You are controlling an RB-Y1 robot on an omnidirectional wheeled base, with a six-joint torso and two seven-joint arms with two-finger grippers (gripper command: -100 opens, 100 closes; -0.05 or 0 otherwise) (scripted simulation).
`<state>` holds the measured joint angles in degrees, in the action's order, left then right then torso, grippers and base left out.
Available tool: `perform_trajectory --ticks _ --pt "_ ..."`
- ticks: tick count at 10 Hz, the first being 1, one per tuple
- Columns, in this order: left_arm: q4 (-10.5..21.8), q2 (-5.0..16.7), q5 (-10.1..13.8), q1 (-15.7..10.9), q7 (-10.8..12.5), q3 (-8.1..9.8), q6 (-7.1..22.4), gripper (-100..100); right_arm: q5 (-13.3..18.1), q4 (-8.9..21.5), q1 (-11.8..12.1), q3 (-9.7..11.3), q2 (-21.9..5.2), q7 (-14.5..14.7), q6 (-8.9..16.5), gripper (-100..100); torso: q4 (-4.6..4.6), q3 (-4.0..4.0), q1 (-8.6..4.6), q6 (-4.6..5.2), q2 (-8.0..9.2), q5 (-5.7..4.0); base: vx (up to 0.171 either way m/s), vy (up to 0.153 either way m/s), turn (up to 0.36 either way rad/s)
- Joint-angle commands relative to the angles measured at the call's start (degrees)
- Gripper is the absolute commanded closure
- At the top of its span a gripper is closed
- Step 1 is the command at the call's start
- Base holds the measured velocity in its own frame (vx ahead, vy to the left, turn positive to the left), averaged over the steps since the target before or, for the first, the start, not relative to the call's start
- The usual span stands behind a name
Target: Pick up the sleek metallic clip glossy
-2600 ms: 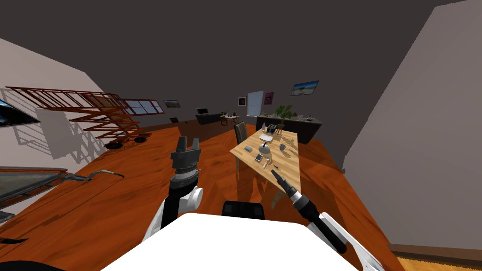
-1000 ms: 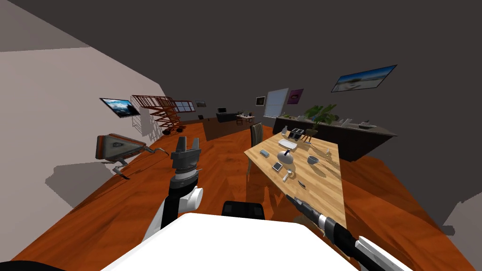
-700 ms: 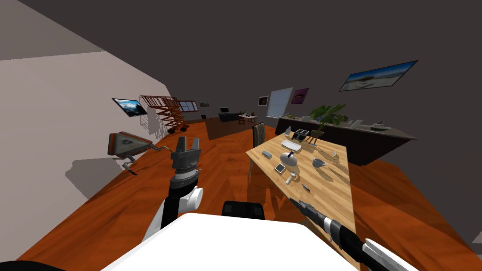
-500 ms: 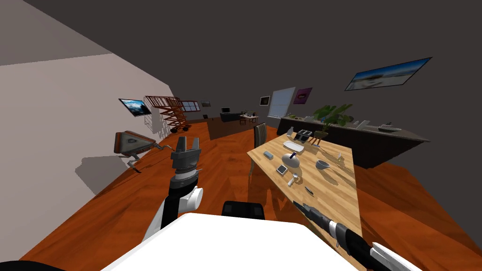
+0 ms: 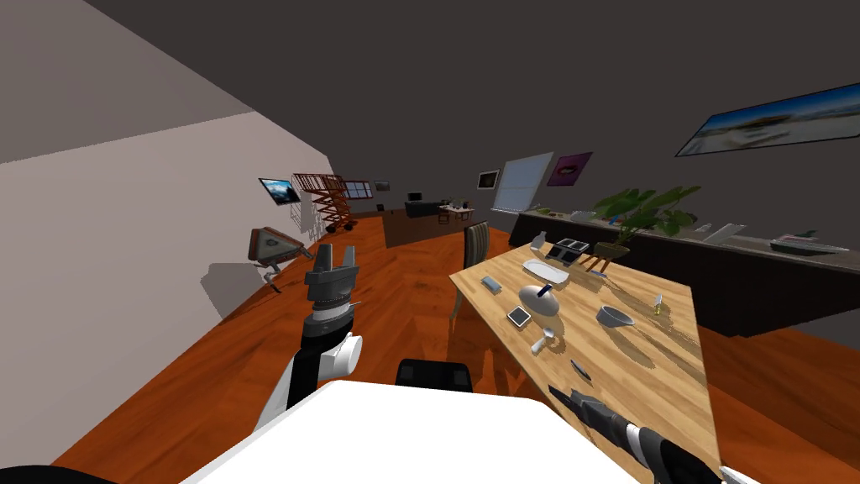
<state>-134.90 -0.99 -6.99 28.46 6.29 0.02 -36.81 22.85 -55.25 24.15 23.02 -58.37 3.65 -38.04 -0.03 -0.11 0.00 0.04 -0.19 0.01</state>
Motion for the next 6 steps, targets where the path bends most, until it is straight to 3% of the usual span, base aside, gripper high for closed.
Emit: perform_trajectory --ticks 1,2,6 --pt "0.0 0.0 0.0 0.0 0.0 0.0 0.0 0 0.4 1.6 0.2 0.6 -1.2 -0.3 0.4 -100 0.0 0.0 0.0 0.0 0.0 0.0 0.052 -0.005 0.137" --pt "0.0 0.0 0.0 0.0 0.0 0.0 0.0 0 1.4 4.3 0.1 1.6 -2.3 0.1 0.2 -100 0.0 0.02 0.0 0.04 0.05 0.0 0.048 -0.013 0.265" --pt "0.0 0.0 0.0 0.0 0.0 0.01 0.0 0 3.3 8.9 -0.1 3.7 -3.9 0.8 -0.1 -100 0.02 0.06 -0.03 0.06 0.11 -0.02 0.042 -0.018 0.134"
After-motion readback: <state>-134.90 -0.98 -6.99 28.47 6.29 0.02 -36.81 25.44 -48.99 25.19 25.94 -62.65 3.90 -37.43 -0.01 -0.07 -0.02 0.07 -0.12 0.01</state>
